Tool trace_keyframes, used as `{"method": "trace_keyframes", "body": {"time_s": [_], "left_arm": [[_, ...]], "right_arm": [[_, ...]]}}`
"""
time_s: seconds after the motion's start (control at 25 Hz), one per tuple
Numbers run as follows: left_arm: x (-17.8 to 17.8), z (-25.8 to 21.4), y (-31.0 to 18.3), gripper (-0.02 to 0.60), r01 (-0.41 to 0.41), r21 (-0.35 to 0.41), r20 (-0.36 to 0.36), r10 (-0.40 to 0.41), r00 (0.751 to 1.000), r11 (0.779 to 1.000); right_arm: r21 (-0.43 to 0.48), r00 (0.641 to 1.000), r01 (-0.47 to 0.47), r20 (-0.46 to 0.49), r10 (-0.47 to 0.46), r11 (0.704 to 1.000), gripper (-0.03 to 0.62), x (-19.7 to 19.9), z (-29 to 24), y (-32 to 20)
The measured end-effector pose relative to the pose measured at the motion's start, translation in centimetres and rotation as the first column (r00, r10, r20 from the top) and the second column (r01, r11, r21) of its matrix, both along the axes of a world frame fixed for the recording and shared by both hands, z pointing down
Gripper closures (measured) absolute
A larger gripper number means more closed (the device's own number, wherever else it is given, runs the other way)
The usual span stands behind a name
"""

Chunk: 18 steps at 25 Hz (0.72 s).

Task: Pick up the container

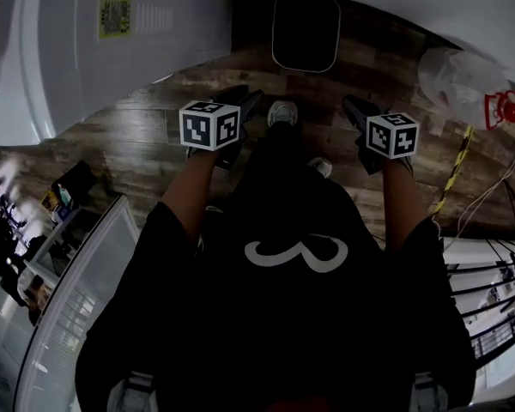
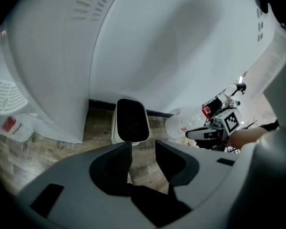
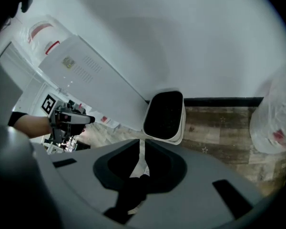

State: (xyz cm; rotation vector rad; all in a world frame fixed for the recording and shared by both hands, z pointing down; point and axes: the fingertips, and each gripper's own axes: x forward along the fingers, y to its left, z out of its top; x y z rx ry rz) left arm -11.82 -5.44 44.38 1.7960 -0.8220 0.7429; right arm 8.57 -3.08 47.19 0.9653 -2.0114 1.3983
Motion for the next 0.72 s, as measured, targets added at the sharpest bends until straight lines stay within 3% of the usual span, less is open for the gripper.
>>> {"method": "trace_keyframes", "body": {"time_s": [0.24,0.32,0.72], "left_arm": [[-0.8,8.2,-0.9,0.436,0.026,0.006,0.015,-0.026,1.0,1.0],[-0.9,11.1,-0.9,0.433,0.031,0.007,0.012,-0.031,0.999,0.999],[-2.0,24.9,-3.1,0.426,-0.004,0.057,0.049,0.001,0.999,0.998]], "right_arm": [[-0.007,0.999,-0.046,-0.005,0.046,0.999,0.562,0.9,7.7,-1.3],[-0.014,0.999,-0.05,0.019,0.05,0.999,0.51,0.8,10.4,-1.5],[0.017,0.999,0.046,0.009,-0.046,0.999,0.484,2.3,24.0,-3.3]]}}
